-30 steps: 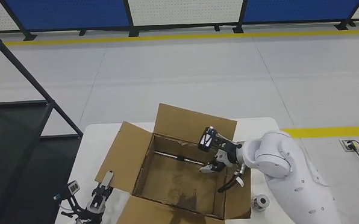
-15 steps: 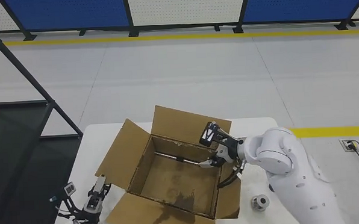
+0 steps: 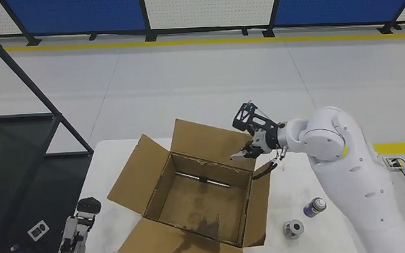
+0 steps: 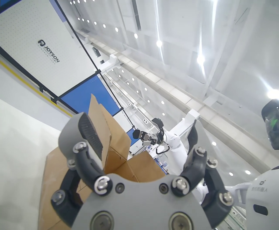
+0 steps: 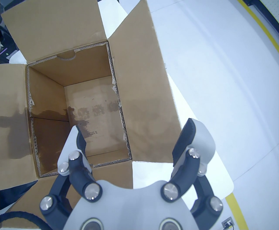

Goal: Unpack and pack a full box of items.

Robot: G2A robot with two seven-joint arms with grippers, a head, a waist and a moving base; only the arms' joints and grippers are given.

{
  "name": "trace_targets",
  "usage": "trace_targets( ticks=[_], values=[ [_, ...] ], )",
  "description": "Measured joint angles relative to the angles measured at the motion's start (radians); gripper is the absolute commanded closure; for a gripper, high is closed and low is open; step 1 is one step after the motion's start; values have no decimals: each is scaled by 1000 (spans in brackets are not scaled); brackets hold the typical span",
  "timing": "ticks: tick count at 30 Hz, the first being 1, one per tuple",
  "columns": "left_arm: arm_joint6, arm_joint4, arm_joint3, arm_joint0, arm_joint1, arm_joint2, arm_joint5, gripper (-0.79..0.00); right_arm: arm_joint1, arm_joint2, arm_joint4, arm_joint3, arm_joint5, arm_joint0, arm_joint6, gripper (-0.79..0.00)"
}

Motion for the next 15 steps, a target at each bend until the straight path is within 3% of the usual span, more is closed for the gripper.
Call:
trace_targets(
  ticks=[6,15],
  values=[
    [-90,-85,-151,106,15,-69,45,-785,16,-76,81,151,42,107,42,-785],
    [-90,-84,-152,106,15,-68,48,-785,16,-73,78,141,44,99,36,-785]
  ],
)
